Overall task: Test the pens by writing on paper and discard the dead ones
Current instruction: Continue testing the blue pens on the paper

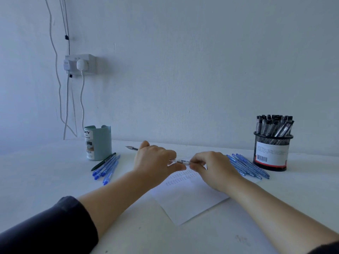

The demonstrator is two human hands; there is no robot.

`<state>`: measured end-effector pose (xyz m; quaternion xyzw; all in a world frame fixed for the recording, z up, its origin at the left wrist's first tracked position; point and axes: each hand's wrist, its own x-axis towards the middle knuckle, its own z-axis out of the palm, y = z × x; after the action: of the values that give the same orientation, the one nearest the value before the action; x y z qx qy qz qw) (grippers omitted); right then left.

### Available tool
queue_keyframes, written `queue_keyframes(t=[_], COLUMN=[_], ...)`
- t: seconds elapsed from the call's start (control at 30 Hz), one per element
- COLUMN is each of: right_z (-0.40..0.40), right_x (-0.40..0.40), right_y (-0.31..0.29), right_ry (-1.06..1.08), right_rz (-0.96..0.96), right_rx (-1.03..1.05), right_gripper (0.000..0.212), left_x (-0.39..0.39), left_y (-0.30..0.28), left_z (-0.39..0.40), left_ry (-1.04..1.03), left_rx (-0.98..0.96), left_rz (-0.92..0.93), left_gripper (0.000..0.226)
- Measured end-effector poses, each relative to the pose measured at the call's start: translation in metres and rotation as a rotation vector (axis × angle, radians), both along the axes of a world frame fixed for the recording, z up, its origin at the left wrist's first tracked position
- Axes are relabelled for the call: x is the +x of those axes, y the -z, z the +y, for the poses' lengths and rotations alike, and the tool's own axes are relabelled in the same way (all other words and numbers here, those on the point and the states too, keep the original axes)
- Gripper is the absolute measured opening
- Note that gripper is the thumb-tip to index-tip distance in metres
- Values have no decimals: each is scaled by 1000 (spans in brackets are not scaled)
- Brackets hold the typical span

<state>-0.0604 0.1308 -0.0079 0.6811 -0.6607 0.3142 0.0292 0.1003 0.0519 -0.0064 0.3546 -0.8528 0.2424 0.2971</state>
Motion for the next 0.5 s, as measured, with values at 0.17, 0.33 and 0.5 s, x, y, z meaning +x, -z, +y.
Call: queue_keyframes(t=[0.17, 0.33, 0.5], right_z=[0, 1, 2], right_x=[-9, -16, -14], right_y=[0, 0, -1], right_ry=[90, 147, 139], right_rz=[-15, -29, -37], right_rx=[-5, -4, 13], right_gripper=[16, 9, 8], left_x=[7, 8, 5], left_y=[-1, -14, -22], left_z=[-11, -7, 8], left_ry=[150, 403, 432], left_rx=[-86, -37, 454], left_rz=[174, 684, 1174], left_gripper=[22, 18, 12])
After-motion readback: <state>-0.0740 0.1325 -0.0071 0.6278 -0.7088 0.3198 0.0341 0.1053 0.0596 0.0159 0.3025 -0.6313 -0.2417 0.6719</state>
